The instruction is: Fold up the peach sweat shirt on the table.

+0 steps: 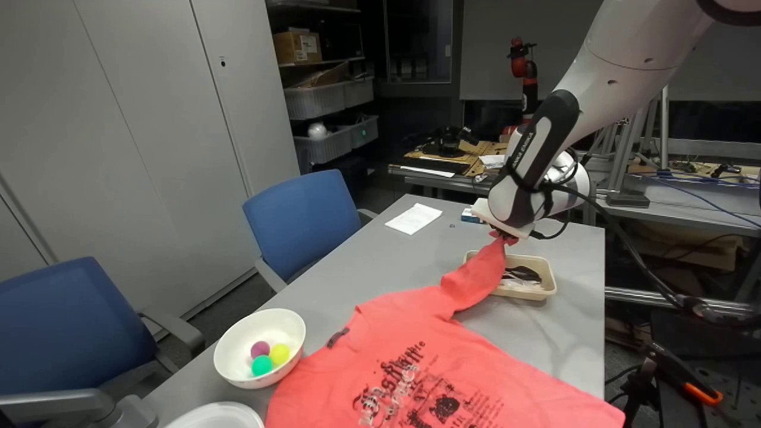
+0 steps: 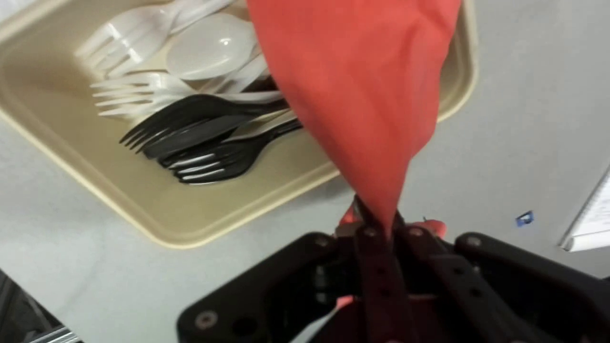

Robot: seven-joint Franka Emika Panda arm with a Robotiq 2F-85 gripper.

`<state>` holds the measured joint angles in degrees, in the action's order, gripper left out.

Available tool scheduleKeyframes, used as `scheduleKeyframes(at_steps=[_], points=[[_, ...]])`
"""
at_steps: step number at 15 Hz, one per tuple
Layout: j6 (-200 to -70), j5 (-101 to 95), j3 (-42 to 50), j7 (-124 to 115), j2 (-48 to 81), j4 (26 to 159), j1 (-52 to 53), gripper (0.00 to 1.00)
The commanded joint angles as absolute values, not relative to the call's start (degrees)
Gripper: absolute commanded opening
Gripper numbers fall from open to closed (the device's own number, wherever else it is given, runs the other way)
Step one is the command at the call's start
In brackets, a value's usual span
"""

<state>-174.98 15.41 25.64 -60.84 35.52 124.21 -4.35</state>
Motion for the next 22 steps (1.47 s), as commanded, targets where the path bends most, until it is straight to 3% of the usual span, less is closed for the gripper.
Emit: scheduleKeyframes(at_steps=[1,13,22], points=[[-178.1,15.4,25.0,-57.8,28.3,131.2,-0.7,0.01],[-177.6,17.6,5.4,-43.5,20.1,135.4,-3.5,0.01],[-178.7,18.1,-14.5,-38.0,19.7,137.8,-12.2,0.01]])
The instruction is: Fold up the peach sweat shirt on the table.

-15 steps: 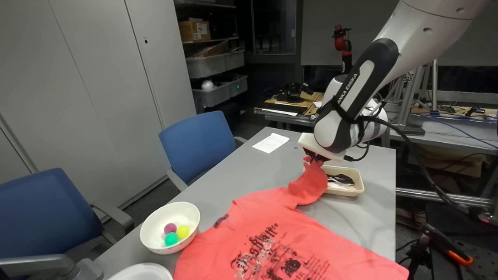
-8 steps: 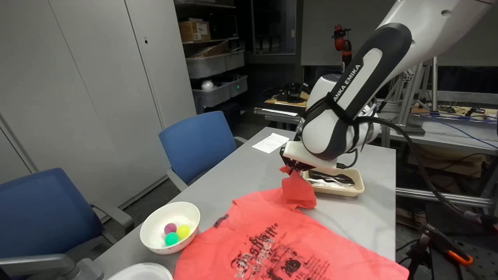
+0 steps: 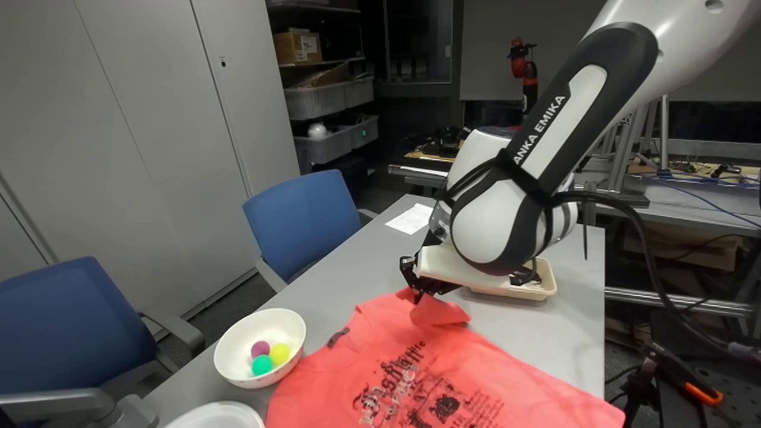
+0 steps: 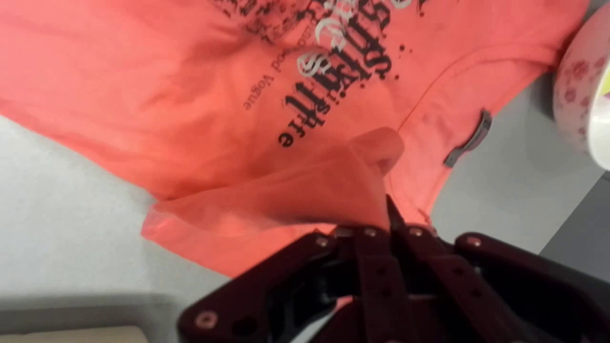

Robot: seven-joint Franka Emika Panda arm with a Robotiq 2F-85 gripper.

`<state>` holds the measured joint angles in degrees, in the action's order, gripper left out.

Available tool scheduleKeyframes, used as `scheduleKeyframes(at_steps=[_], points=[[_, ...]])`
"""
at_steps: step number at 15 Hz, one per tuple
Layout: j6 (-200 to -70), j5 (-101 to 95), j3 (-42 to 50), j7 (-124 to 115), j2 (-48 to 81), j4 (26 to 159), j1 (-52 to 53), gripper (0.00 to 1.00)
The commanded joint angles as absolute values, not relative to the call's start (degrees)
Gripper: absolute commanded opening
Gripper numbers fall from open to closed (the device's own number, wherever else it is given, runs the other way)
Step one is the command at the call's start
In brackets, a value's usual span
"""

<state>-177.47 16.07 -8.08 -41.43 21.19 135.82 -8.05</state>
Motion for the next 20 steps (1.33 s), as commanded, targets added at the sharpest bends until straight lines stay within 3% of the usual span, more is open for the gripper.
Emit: scheduleKeyframes(at_steps=[1,10,18,19,20], points=[[-178.8,18.1,-16.5,-37.8,19.8,137.9,-13.2,0.01],[-179.2,18.2,-32.5,-36.3,20.8,137.8,-23.8,0.01],[-177.1,17.5,-39.1,-37.7,22.9,137.4,-30.9,0.01],[-176.7,17.3,-39.3,-38.0,22.8,137.7,-31.1,0.29],[-176.6,17.1,-39.7,-37.8,22.9,138.1,-31.6,0.30]])
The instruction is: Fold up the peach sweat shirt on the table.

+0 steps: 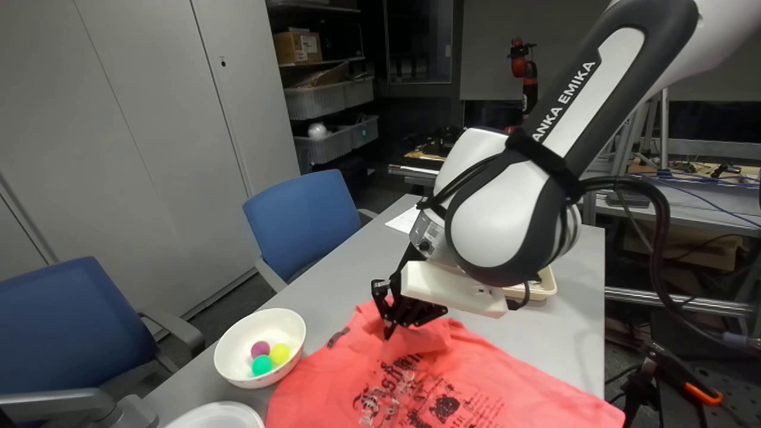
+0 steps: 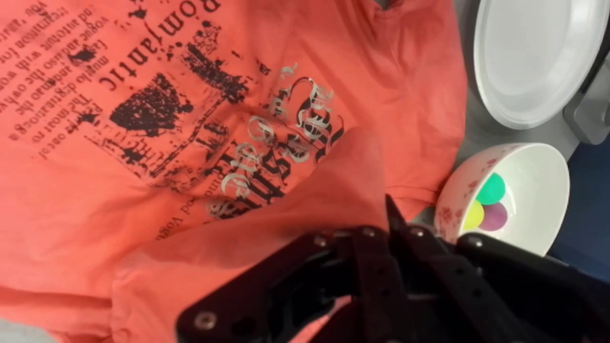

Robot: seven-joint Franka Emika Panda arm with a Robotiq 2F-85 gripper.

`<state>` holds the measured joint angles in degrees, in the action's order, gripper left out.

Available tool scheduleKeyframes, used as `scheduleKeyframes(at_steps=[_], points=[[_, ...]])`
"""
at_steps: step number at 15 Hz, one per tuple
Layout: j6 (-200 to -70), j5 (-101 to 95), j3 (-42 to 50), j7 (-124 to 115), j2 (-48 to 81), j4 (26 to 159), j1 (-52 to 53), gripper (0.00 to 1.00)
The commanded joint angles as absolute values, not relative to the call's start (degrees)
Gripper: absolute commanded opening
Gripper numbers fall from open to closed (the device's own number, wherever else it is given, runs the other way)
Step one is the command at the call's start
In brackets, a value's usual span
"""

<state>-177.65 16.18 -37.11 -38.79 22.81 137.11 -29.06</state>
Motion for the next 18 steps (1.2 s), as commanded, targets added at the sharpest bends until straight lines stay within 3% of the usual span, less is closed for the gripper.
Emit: scheduleKeyframes(at_steps=[1,6,9,10,12,13,18], points=[[-177.3,16.8,-40.0,-37.7,23.0,138.6,-31.8,0.35],[-176.3,24.4,-38.1,-32.8,20.3,140.8,-29.5,0.73],[-172.8,30.0,-31.2,-29.5,16.1,142.9,-23.5,0.96],[-175.4,26.7,-35.2,-31.1,21.0,140.5,-27.3,0.78],[-174.3,27.7,-32.6,-30.6,19.3,141.5,-25.5,0.94],[-174.1,27.7,-32.2,-30.6,18.8,141.7,-25.2,0.96],[-173.9,27.8,-32.1,-30.6,18.1,142.2,-24.7,0.96]])
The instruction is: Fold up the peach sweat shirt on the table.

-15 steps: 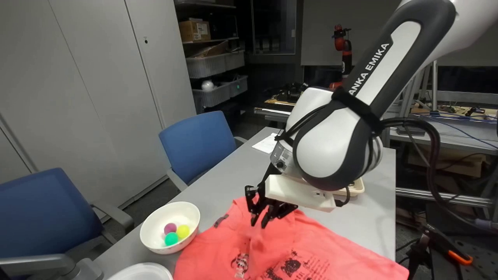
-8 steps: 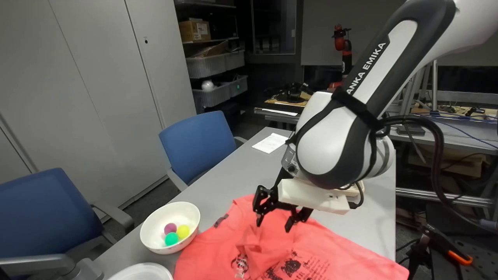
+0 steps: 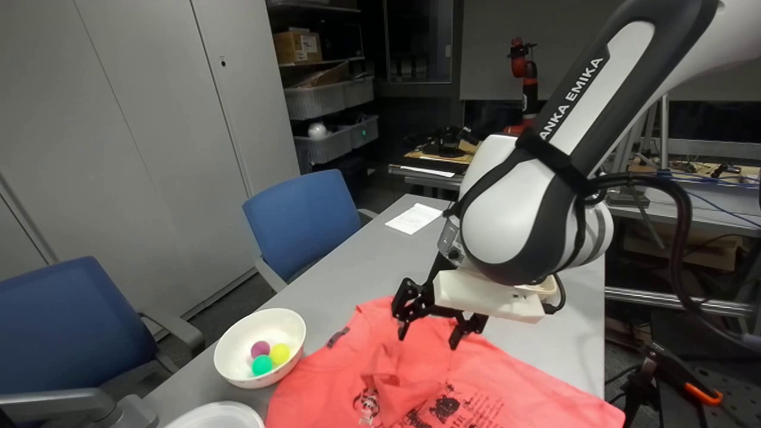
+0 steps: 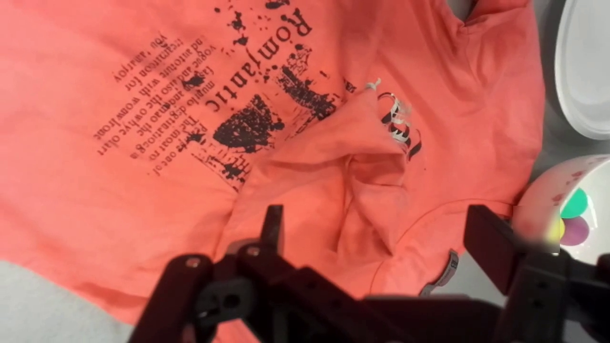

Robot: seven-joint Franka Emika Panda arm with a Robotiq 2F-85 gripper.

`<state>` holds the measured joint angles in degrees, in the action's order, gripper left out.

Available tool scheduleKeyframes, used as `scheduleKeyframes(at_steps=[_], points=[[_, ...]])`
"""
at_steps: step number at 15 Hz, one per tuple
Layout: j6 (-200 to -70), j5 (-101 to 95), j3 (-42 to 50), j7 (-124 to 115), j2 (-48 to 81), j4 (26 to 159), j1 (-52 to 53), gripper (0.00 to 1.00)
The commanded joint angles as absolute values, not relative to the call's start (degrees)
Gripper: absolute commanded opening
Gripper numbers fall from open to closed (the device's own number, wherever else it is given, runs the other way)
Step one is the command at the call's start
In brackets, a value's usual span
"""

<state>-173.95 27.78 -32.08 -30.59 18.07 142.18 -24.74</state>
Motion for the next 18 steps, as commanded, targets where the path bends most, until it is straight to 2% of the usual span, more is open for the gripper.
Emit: scheduleKeyframes(at_steps=[1,7,8,17,18], points=[[-173.9,27.8,-32.1,-30.6,18.1,142.2,-24.7,0.96],[-169.9,23.2,-33.6,-27.1,16.1,141.6,-23.4,1.00],[-167.3,28.3,-30.8,-21.8,14.9,140.5,-18.6,1.00],[-150.7,29.5,-23.9,-3.7,12.0,136.2,-3.2,1.00],[-153.8,29.5,-21.9,-8.4,12.1,136.6,-0.9,1.00]])
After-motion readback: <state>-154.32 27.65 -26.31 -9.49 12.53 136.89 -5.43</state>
